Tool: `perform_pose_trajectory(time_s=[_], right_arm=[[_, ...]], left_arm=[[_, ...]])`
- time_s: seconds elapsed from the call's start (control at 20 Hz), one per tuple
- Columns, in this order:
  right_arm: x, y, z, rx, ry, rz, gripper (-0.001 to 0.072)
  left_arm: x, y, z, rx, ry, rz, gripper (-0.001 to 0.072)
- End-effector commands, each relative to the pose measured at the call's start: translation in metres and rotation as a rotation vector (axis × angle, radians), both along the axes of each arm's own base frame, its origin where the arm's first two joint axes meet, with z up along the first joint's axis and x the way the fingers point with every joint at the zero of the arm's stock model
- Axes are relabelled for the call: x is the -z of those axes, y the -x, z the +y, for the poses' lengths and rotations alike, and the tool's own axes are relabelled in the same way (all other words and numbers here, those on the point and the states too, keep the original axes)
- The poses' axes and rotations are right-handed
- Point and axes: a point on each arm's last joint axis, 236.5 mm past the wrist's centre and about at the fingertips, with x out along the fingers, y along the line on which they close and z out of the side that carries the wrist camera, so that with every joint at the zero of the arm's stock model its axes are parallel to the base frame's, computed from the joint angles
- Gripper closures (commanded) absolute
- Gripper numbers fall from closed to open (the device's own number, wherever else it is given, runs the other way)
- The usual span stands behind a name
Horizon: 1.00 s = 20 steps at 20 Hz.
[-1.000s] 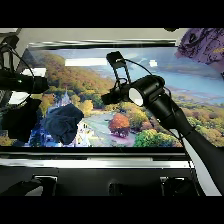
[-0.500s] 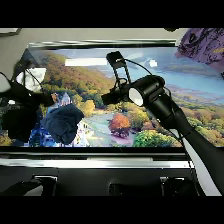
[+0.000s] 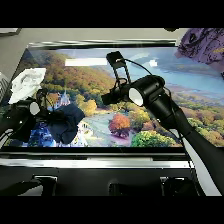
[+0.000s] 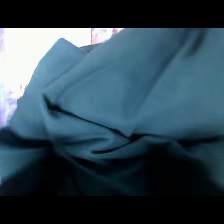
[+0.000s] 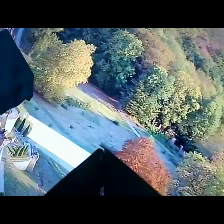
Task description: Fold the clothes and pants, and hang the long-sleeved shirts on hangers.
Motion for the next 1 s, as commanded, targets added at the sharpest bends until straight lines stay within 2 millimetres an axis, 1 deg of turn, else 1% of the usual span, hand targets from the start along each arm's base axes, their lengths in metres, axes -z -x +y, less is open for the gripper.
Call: perform_pose_trajectory(time_s=[0.0, 0.05, 0.1, 0.15, 0.2, 0.25, 0.3, 0.35, 0.4, 0.5, 0.55, 0.6, 0.65, 0.7, 0.8, 0.85, 0.9, 0.95], right_arm=[[-0.001, 0.004, 0.0, -0.002, -0.003, 0.012, 0.0681], [-0.002, 0.007, -0.003, -0.001, 0.003, 0.018, 0.068], [-0.006, 0.011, -0.009, 0.001, 0.018, 0.019, 0.0681], [-0.009, 0.016, -0.018, 0.005, 0.045, 0.023, 0.0681], [-0.01, 0.021, -0.032, 0.017, 0.095, 0.028, 0.0681], [-0.011, 0.027, -0.055, 0.04, 0.177, 0.038, 0.068], [-0.011, 0.033, -0.085, 0.078, 0.282, 0.051, 0.0653], [-0.015, 0.039, -0.116, 0.126, 0.385, 0.06, 0.0585], [-0.021, 0.045, -0.149, 0.183, 0.488, 0.067, 0.0561], [-0.035, 0.057, -0.197, 0.257, 0.605, 0.091, 0.0562], [-0.04, 0.062, -0.213, 0.285, 0.614, 0.106, 0.0562], [-0.046, 0.065, -0.228, 0.327, 0.603, 0.114, 0.0561], [-0.053, 0.067, -0.242, 0.366, 0.59, 0.112, 0.0561], [-0.059, 0.069, -0.256, 0.41, 0.575, 0.109, 0.0561], [-0.066, 0.069, -0.284, 0.492, 0.548, 0.101, 0.0558], [-0.066, 0.068, -0.297, 0.527, 0.537, 0.095, 0.0486], [-0.063, 0.065, -0.309, 0.561, 0.524, 0.093, 0.0349], [-0.055, 0.062, -0.319, 0.59, 0.507, 0.105, 0.0288]], left_arm=[[0.01, -0.004, -0.018, -0.05, 0.091, 0.008, 0.0681], [0.0, -0.007, -0.03, -0.059, 0.144, 0.002, 0.0688], [-0.015, -0.013, -0.047, -0.037, 0.202, -0.028, 0.0689], [-0.04, -0.022, -0.069, 0.001, 0.272, -0.084, 0.0689], [-0.066, -0.029, -0.092, 0.033, 0.34, -0.136, 0.0689], [-0.096, -0.033, -0.122, 0.072, 0.418, -0.184, 0.0689], [-0.12, -0.034, -0.151, 0.113, 0.488, -0.217, 0.0689], [-0.145, -0.03, -0.185, 0.162, 0.563, -0.239, 0.0689], [-0.166, -0.025, -0.218, 0.205, 0.633, -0.262, 0.0689], [-0.198, -0.011, -0.273, 0.272, 0.74, -0.32, 0.0689], [-0.205, -0.005, -0.294, 0.298, 0.765, -0.353, 0.0689], [-0.208, 0.001, -0.314, 0.322, 0.78, -0.379, 0.0689], [-0.204, 0.006, -0.334, 0.339, 0.792, -0.388, 0.0689], [-0.192, 0.009, -0.35, 0.335, 0.8, -0.375, 0.0689], [-0.15, 0.012, -0.377, 0.305, 0.791, -0.31, 0.0688], [-0.125, 0.012, -0.385, 0.279, 0.777, -0.267, 0.0684], [-0.101, 0.011, -0.388, 0.248, 0.761, -0.223, 0.0599], [-0.084, 0.009, -0.386, 0.216, 0.75, -0.188, 0.0397]])
